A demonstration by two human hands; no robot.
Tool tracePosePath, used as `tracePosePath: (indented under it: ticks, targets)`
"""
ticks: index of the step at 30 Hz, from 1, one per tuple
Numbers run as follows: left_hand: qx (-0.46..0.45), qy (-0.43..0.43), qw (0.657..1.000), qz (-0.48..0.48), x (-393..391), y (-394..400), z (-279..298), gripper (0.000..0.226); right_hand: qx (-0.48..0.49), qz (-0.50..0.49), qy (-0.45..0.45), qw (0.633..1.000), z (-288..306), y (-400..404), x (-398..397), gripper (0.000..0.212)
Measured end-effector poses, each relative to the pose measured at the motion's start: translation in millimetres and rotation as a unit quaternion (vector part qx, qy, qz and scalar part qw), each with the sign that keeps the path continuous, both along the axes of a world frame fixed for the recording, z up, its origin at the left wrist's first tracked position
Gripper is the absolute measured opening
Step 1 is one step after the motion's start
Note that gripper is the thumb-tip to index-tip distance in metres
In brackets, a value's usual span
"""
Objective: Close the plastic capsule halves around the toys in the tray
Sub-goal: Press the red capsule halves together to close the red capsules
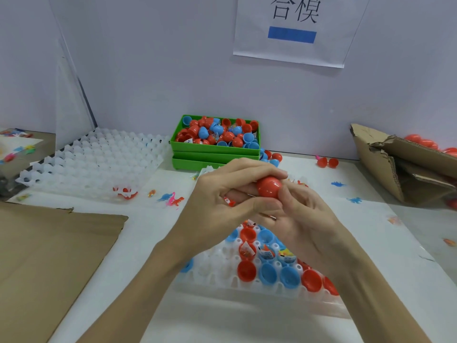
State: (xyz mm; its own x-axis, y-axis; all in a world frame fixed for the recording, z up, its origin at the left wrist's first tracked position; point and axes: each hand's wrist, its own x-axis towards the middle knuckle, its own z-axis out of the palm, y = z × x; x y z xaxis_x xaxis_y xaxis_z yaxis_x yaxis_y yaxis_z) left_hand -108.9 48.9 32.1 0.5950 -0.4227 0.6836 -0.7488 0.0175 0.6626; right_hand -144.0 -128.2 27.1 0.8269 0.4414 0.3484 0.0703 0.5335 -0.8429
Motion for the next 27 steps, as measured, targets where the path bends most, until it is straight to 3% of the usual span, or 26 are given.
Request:
tracePosePath:
  ticks: [10, 14, 16, 18, 20, 22, 27]
  targets:
    - [-0.005, -0.023, 1.000, 0.015, 0.0, -4.3, -5.1, 0.034, -0.018, -0.045, -0.023, 0.999, -2.3, 2.7, -0.5, 0.040]
    - [0.003, 0.027, 1.000, -0.002, 7.2, -2.7, -7.1, 0.035, -0.022, -0.078, -0.004, 0.997, -5.4, 6.4, 2.8, 0.048]
    - [0.038, 0.062, 0.997, -0.018, 12.0, 0.1, -10.1, 0.038, -0.083, -0.151, -0.025, 0.985, -6.8, 8.8, 4.4, 0.041]
    - [0.044, 0.106, 0.993, -0.024, 15.2, 0.0, -12.5, 0.040, -0.201, -0.281, -0.082, 0.935, -8.9, 10.6, 5.8, 0.043]
    - [0.008, 0.155, 0.988, 0.011, 14.7, -3.4, -14.4, 0.040, -0.330, -0.414, -0.152, 0.835, -13.4, 12.9, 6.2, 0.049]
    - [-0.024, 0.200, 0.979, 0.042, 13.9, -7.7, -16.8, 0.035, -0.402, -0.479, -0.208, 0.753, -17.6, 15.4, 6.5, 0.049]
    - [-0.065, 0.322, 0.944, -0.007, 18.2, -8.2, -23.2, 0.030, -0.449, -0.538, -0.293, 0.651, -25.0, 12.9, 6.8, 0.051]
